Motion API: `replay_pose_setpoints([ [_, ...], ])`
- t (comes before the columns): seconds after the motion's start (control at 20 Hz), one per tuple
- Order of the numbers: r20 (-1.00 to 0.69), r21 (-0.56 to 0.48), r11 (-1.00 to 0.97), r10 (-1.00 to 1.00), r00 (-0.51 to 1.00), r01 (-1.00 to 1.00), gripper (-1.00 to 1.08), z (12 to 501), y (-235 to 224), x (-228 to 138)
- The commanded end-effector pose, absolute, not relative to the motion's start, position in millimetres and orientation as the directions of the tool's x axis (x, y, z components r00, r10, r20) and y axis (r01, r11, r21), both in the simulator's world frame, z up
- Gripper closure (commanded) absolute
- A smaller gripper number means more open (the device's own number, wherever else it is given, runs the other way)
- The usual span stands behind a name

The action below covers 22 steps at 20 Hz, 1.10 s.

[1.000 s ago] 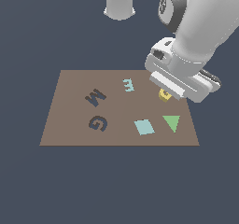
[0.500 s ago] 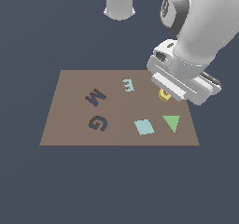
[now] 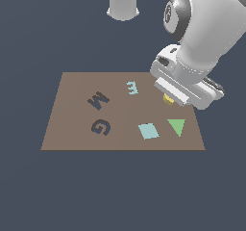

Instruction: Insert a designated object into the corresponding slot on a board.

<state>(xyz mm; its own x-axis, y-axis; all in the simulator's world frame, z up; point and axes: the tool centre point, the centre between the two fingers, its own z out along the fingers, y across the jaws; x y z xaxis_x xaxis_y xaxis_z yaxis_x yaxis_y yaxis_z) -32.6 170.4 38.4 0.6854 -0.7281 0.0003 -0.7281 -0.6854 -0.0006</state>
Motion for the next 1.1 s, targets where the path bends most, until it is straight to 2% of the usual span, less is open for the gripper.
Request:
replay_pose_setpoints([
  [0.0,0.000,0.000,-0.686,-0.728,0.686,-0.728,-0.92,31.5,170.2,-33.0],
  [0.1,0.000,0.000,-0.686,-0.728,0.686,-0.728,-0.92,30.0,170.1,-33.1],
  [0.15,0.000,0.000,-0.686,-0.728,0.686,-0.728,1.08,30.0,170.1,-33.1],
  [1.05,0.000,-0.001,-0.651,-0.759,0.651,-0.759,1.08,31.0,163.9,-22.9],
])
